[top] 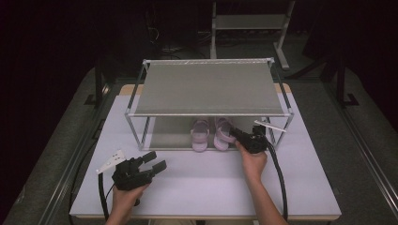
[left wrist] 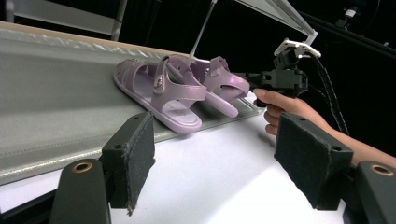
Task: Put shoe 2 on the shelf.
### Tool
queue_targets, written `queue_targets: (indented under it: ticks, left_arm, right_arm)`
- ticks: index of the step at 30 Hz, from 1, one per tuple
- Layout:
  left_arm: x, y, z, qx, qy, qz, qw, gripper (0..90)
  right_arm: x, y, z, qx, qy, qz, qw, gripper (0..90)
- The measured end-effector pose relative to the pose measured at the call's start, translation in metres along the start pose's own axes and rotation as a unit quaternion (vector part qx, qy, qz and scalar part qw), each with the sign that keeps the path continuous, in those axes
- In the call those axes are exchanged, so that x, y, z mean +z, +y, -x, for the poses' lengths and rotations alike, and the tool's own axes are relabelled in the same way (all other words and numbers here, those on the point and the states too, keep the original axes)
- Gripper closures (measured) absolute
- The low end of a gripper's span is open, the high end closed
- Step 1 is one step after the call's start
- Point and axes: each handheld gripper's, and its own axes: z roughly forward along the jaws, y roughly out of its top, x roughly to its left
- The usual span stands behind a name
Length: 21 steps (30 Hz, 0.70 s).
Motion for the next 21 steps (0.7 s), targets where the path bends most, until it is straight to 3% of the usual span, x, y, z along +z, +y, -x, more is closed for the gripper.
queue_targets:
  ticks: [21]
  left_arm:
    - [0.000, 0.001, 0.000, -0.006, -0.003, 0.006, 1.0000, 28.5]
  right_arm:
    - [0.011, -0.003, 0.002, -0.015, -0.008, 0.001, 0.9999, 81.0]
